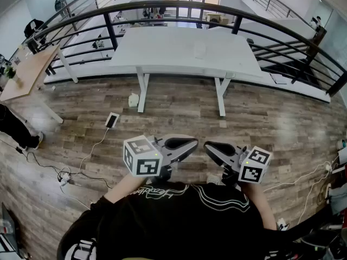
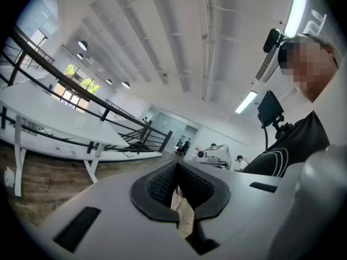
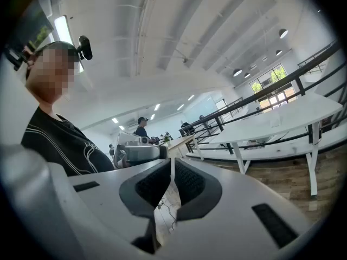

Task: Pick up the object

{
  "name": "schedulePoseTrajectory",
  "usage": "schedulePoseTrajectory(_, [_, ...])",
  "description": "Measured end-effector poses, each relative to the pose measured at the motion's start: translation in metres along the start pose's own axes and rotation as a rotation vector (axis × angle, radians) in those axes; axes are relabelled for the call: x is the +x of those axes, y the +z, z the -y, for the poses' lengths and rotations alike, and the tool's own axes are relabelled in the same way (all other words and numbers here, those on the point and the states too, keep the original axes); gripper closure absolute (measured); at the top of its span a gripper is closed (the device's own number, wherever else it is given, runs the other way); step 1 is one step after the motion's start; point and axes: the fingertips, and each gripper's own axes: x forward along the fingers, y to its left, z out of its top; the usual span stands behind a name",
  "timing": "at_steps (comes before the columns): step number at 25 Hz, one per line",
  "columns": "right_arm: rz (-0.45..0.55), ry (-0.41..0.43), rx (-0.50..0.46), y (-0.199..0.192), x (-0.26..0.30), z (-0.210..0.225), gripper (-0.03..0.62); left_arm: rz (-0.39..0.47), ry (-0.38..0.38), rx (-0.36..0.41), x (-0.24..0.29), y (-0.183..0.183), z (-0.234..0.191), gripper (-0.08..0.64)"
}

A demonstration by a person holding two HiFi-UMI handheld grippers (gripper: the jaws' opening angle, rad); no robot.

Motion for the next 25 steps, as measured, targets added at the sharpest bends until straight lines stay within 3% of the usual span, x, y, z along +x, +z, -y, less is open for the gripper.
schedulePoseTrajectory(16, [0.046,-0.012,0.029,0.003,-0.002,0.023,0.561,-0.004,0.002,-0.021,0.01,0.003,-0.01,0.554])
schedulePoseTrajectory(25, [0.063,0.044,0.08,0.014,0.008,0.101,0.561,-0.047,0.058,-0.044,0.054,0.008,-0.074,0.554])
